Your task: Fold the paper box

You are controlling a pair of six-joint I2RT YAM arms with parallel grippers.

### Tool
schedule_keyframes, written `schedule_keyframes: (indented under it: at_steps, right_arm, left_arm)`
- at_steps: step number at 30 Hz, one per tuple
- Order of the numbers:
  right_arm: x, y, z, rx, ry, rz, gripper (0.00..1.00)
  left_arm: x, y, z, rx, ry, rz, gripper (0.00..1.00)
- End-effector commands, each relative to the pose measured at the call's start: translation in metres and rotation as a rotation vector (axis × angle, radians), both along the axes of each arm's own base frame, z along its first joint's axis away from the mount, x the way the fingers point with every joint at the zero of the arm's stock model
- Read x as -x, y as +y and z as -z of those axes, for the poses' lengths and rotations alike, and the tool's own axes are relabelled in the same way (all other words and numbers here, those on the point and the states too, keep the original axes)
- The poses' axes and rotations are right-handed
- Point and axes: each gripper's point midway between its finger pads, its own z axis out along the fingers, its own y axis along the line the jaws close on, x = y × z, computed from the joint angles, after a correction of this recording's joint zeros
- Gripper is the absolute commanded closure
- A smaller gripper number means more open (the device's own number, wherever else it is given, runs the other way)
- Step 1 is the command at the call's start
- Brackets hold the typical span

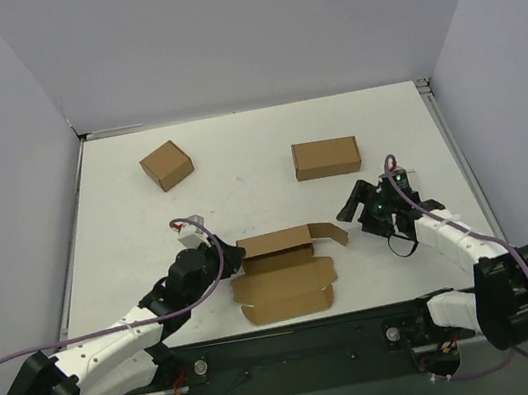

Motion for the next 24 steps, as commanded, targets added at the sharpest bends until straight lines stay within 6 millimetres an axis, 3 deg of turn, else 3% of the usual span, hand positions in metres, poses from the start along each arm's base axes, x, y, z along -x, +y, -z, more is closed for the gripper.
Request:
schedule_keyframes:
  at_steps: [1,8,15,24]
  right_arm:
    - [-0.005,0.019,0.007,-0.191,0.019,0.004,0.24]
    - [0.001,0.037,0.026,-0.261,0.030,-0.098,0.26]
    - [0.031,0.046,0.034,-0.293,0.095,-0.158,0.33]
    - [0.052,0.058,0.020,-0.325,0.071,-0.217,0.46]
  left_arm:
    - [-0.002,0.006,0.002,-0.051,0.005,-0.005,0.62]
    - [-0.003,0.005,0.003,-0.055,0.008,-0.005,0.62]
    - [-0.004,0.003,0.004,-0.059,0.013,-0.002,0.62]
    - [-0.006,0.003,0.001,-0.059,0.009,-0.005,0.62]
